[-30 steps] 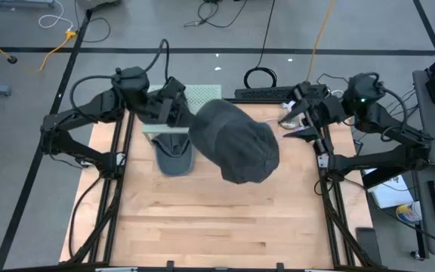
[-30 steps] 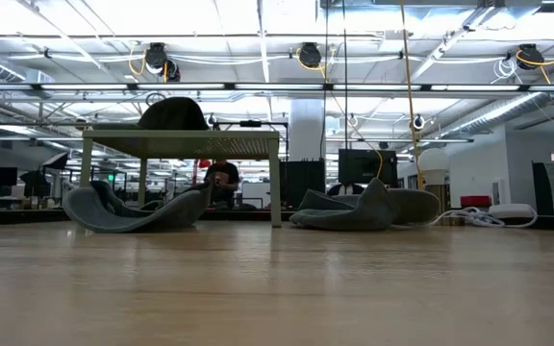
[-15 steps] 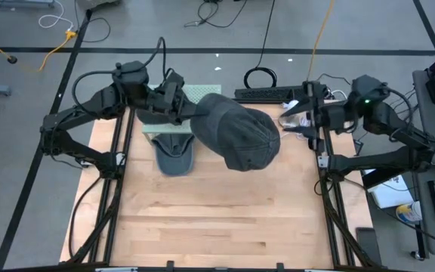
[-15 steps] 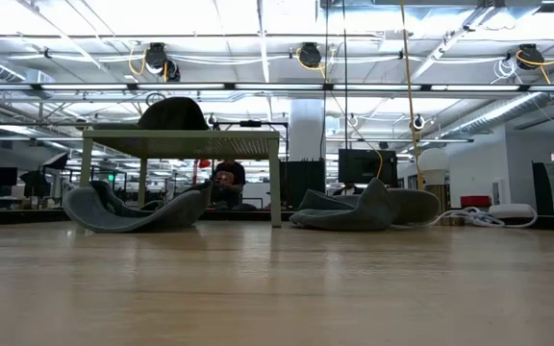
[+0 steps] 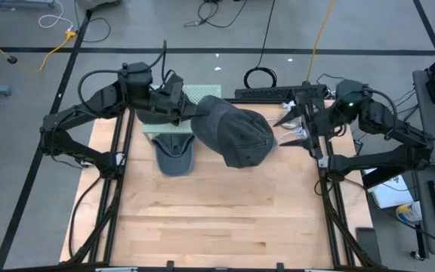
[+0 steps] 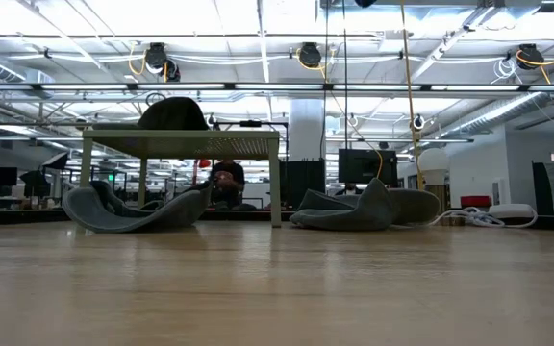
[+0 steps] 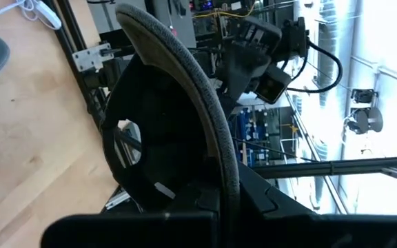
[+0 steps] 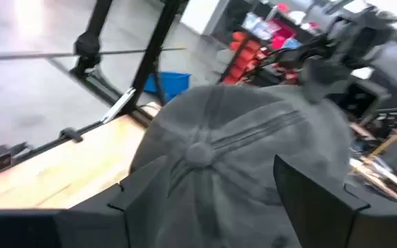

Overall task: Pick & Place hat
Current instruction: Stack the black cap on the black cap on the shelf

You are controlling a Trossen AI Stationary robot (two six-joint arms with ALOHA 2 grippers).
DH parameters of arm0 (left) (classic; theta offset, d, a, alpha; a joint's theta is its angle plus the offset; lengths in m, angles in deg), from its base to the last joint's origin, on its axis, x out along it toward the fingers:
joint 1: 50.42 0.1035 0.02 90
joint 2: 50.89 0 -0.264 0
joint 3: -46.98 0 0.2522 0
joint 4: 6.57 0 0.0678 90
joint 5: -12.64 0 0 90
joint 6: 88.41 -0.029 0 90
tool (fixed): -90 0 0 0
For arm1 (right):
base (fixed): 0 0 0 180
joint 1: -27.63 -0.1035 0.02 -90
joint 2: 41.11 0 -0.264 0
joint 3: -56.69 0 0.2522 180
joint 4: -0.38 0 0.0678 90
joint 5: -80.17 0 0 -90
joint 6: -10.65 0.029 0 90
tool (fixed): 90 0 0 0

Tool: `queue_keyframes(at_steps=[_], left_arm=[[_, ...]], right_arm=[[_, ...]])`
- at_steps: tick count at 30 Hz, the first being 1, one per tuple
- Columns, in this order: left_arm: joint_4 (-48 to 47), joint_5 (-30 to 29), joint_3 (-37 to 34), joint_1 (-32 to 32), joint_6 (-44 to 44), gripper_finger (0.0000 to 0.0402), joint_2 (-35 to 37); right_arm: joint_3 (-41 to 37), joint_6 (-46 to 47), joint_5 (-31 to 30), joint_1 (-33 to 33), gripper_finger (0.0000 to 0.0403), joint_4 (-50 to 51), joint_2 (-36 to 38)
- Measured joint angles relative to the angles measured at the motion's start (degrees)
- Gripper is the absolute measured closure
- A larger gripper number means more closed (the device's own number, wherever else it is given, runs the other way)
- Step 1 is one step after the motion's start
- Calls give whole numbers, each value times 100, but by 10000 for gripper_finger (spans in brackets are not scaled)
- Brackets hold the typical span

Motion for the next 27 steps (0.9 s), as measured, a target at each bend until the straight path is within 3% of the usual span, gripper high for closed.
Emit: queue_keyframes(at_steps=[4, 9, 15, 27], left_arm=[[1, -8, 0, 12, -1, 389, 0], [0, 5, 0, 6, -20, 394, 0], [-91, 9, 0, 6, 34, 391, -15], [-138, 1, 0, 6, -63, 394, -26]], right_arm=[[0, -334, -76, -216, 140, 80, -174], [0, -799, -1122, -458, 140, 1, -356], [0, -1313, -1860, -851, 142, -541, -478], [0, -1729, -2739, -1173, 163, -1408, -474]])
